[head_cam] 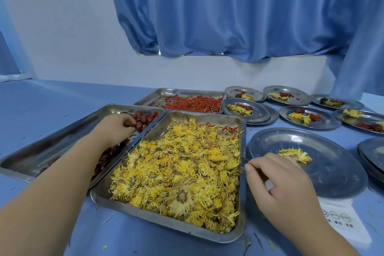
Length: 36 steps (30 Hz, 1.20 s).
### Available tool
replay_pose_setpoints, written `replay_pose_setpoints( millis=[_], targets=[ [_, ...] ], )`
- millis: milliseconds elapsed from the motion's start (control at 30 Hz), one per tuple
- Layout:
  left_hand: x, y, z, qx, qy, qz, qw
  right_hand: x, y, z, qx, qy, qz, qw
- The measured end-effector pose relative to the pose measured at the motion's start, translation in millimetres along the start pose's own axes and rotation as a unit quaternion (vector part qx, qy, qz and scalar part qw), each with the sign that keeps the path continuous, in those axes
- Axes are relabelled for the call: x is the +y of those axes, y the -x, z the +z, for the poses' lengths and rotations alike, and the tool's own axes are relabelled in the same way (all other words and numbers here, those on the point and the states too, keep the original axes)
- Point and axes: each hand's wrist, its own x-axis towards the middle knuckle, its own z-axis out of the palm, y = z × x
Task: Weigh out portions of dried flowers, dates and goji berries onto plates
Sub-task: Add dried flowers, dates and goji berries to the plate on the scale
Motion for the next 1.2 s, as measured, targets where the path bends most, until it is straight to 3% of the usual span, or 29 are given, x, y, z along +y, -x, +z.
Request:
replay_pose_setpoints(
  millis=[167, 300, 500, 667, 1033, 1200],
  targets=[
    [62, 15, -16, 0.002, 0.121, 0.061, 0.991, 4, -2, -16, 0.053, -0.070, 0.097, 0.991],
    [130, 32, -12, -0.034, 0.188, 0.135, 0.972, 18, -2, -34, 0.115, -0.172, 0.214, 0.955],
    [229, 57, 20, -0.105, 0.194, 0.248, 0.943, 34, -5, -54, 0.167, -0.206, 0.270, 0.926],
    [283, 60, 49, -0.154, 0.095, 0.313, 0.933, 38, -8, -62, 0.187, -0.235, 0.308, 0.903],
    [300, 63, 58, -0.178, 0.075, 0.288, 0.938, 48, -10, -65, 0.178, -0.266, 0.320, 0.892],
    [289, 76, 47, -0.159, 0.131, 0.263, 0.943, 47, -12, -63, 0.174, -0.273, 0.327, 0.888]
  ],
)
